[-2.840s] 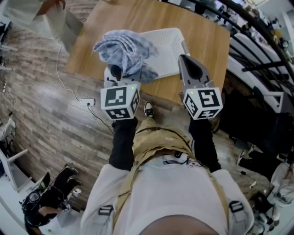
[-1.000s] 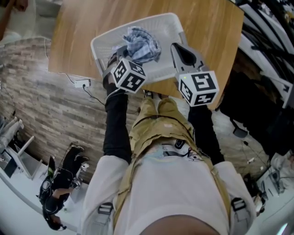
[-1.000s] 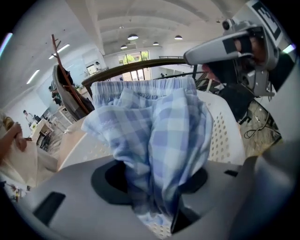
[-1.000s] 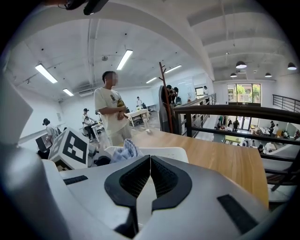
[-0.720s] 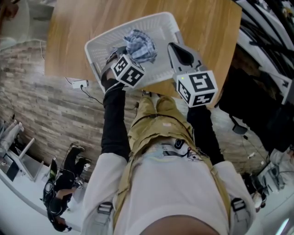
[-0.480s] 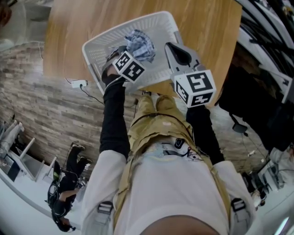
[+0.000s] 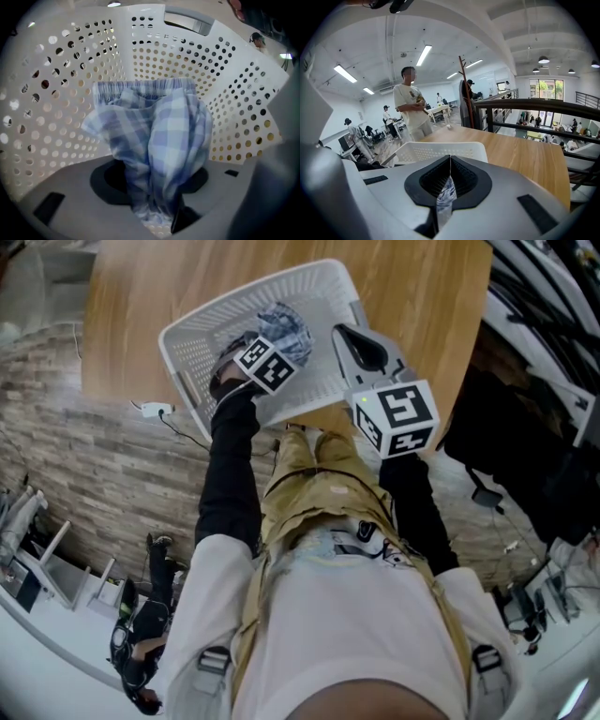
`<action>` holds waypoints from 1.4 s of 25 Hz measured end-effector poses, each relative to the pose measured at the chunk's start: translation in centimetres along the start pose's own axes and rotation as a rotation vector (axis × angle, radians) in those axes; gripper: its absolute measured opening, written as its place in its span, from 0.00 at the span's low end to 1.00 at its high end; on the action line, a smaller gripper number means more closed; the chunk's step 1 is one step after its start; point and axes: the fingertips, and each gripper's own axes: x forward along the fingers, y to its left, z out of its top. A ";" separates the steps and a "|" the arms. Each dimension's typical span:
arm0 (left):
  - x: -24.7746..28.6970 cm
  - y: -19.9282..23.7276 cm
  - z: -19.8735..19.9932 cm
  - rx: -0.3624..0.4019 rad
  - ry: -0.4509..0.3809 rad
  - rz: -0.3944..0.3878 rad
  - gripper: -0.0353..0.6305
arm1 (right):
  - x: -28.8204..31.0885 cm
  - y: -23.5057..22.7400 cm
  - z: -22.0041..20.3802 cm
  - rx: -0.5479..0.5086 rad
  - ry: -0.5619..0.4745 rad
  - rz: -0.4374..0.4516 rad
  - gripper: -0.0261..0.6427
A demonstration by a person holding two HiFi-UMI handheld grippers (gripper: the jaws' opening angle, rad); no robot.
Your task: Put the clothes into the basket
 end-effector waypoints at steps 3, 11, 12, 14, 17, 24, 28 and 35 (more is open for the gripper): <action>0.8 -0.2 0.0 -0.004 0.008 -0.008 0.40 | -0.1 -0.1 0.0 -0.003 0.001 0.000 0.07; 3.1 -0.8 -1.1 -0.014 0.055 -0.032 0.42 | -0.3 0.0 -0.3 -0.002 0.003 0.000 0.07; 3.4 -0.8 -1.3 -0.017 0.059 -0.030 0.44 | -0.4 0.1 -0.3 -0.002 0.003 0.000 0.07; 3.5 -0.6 -1.3 -0.036 0.057 -0.025 0.48 | -0.5 0.1 -0.3 -0.004 0.000 -0.001 0.07; 3.0 -0.7 -1.0 -0.070 0.032 -0.035 0.54 | -0.9 0.5 -0.2 -0.007 -0.006 -0.002 0.07; -1.4 -0.2 0.8 -0.122 -0.088 -0.007 0.61 | -2.3 1.6 0.9 -0.025 -0.045 -0.003 0.07; -6.0 0.2 2.7 -0.133 -0.202 0.046 0.62 | -3.6 2.4 1.6 -0.033 -0.066 -0.009 0.07; -18.4 1.7 6.8 -0.188 -0.559 0.218 0.62 | -6.0 3.7 3.6 -0.049 -0.138 -0.024 0.07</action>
